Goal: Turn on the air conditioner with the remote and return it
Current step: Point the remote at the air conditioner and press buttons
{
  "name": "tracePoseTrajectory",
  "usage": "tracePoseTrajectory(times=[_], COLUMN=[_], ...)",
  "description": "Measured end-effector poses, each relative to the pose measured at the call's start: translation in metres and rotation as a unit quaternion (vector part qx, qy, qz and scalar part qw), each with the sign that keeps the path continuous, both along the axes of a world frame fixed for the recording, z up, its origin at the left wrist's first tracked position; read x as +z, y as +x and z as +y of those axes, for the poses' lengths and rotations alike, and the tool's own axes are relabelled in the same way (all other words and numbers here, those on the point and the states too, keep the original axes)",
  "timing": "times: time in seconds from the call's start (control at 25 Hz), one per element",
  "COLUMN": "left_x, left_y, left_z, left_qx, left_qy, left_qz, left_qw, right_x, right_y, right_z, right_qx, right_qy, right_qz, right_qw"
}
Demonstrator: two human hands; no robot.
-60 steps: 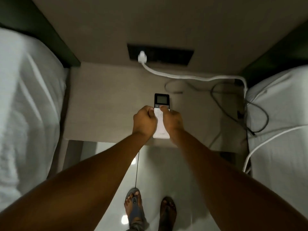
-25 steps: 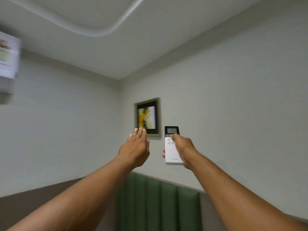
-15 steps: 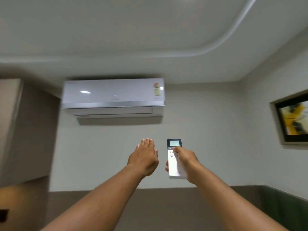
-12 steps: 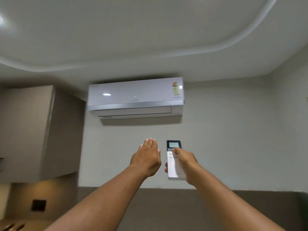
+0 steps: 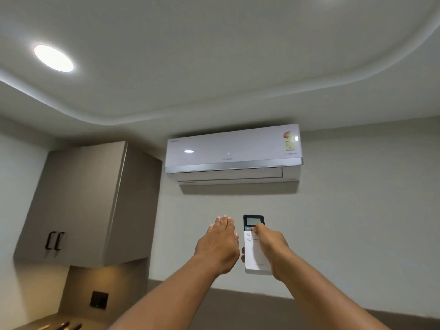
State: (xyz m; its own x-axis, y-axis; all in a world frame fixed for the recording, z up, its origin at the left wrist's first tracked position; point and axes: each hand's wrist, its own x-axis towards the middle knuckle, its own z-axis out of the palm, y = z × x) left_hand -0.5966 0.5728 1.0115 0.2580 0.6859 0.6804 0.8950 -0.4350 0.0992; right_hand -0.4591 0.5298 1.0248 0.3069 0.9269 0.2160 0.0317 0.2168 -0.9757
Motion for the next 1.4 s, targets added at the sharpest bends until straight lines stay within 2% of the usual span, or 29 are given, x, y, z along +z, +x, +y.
tracePoseTrajectory(times=[0.36,1.4], left_x=[0.004,0.014], left_y=[-0.001,-0.023], left_z=[0.004,-0.004], left_qx=[-0.007,-0.005], left_qy=[0.000,0.019], left_qz=[0.002,0.019], left_qw=[1.000,1.000], right_x=[0.003,0.015], right_y=[-0.010,-0.027], right_z=[0.000,-0.023], right_qx=[0.004,0.018], right_qy=[-0.001,0.022], right_qz=[-0.050,-0.062], right_qw=[0.999,0.998])
